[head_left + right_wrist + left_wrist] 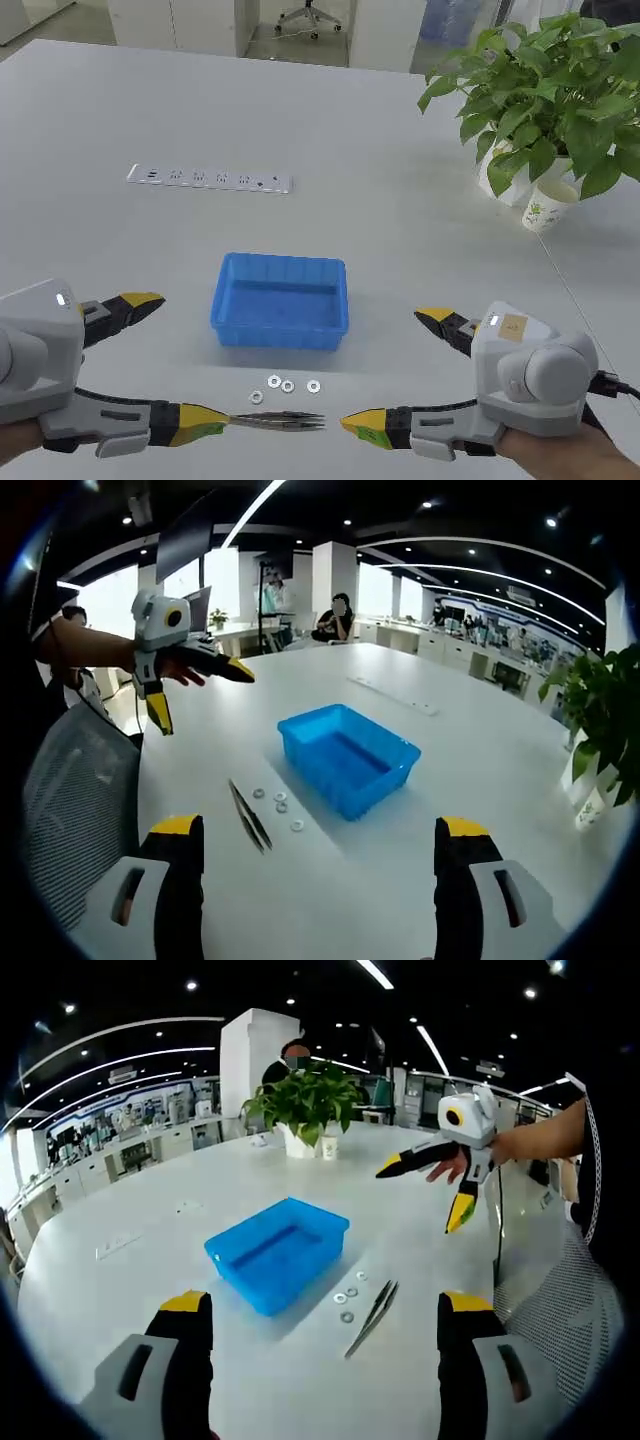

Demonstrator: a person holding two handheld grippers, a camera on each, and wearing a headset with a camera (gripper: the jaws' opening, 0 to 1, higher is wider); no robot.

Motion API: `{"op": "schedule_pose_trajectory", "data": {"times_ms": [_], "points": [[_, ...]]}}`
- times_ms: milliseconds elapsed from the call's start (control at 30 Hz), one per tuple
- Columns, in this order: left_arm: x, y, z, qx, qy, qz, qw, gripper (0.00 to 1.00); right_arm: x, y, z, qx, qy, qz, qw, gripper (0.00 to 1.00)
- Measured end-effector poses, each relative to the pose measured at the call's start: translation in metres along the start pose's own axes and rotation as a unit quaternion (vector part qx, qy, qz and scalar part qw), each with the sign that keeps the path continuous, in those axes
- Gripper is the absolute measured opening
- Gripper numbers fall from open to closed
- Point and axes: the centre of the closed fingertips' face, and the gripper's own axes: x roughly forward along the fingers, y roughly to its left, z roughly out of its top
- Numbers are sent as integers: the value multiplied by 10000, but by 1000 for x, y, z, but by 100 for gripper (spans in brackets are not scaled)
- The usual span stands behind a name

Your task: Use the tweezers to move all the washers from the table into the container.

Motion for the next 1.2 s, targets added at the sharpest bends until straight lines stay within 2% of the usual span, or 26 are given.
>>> {"op": "schedule_pose_trajectory", "data": {"times_ms": [1200], "points": [[-1,0,0,78,16,-40,10000,98,-2,0,-2,-66,70,13,10000,97]]}}
